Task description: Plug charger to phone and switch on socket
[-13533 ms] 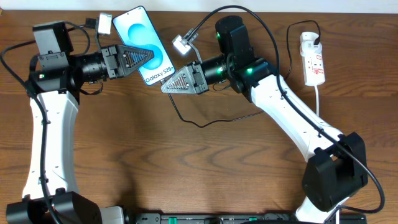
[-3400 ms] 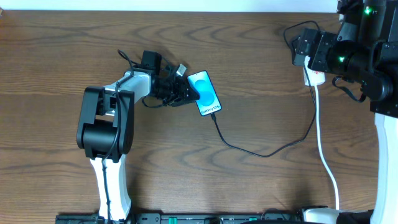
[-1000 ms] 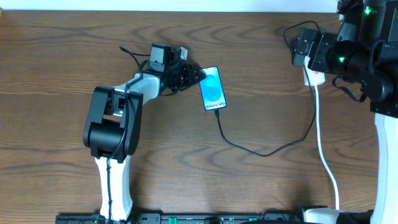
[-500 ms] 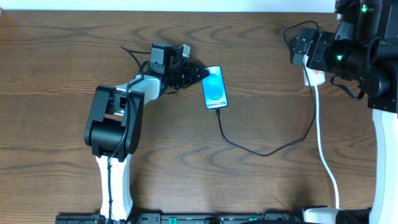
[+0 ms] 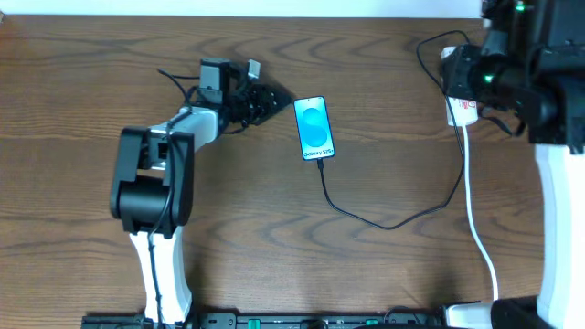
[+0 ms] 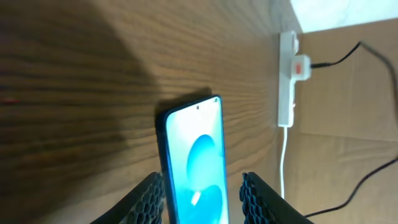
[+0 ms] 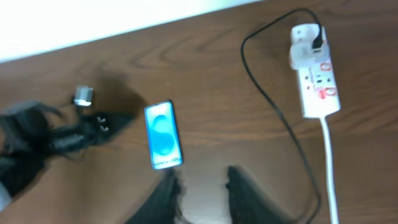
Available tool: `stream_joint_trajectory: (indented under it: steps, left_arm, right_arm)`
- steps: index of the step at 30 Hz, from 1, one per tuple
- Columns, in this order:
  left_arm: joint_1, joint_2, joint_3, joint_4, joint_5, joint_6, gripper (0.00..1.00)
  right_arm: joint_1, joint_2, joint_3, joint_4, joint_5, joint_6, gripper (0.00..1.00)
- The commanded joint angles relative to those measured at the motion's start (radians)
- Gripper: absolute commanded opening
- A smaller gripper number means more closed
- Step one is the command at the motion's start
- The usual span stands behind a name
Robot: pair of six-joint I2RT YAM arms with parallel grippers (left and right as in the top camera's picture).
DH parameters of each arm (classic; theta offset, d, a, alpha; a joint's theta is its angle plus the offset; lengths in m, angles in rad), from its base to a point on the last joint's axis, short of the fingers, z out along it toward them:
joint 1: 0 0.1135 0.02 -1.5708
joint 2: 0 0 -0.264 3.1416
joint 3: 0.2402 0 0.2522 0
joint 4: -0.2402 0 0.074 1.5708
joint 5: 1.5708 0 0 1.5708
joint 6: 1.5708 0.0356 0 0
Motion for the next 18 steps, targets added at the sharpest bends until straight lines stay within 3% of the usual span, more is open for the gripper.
stream_joint_trajectory:
  steps: [1,3,7,11,18]
  left_arm:
    - [0.014,-0.101,-0.004,-0.016,0.031,-0.005,0.43]
    - [0.021,-0.132,-0.004,-0.045,0.031,0.015,0.43]
    - [0.028,-0.185,-0.004,-0.120,0.030,0.087,0.43]
    - [0.031,-0.227,-0.004,-0.240,0.023,0.171,0.42]
    - [0.031,-0.321,-0.004,-0.594,-0.147,0.357,0.43]
  right_arm:
    - [0.044,0.053,-0.019,-0.003,0.002,-0.009,0.07]
    - [0.080,0.078,-0.019,0.002,0.003,-0.042,0.01]
    - [0.153,0.130,-0.019,0.009,0.053,-0.076,0.01]
    - [0.175,0.173,-0.019,-0.012,0.257,0.043,0.01]
    - [0.171,0.155,-0.019,-0.022,0.321,0.089,0.01]
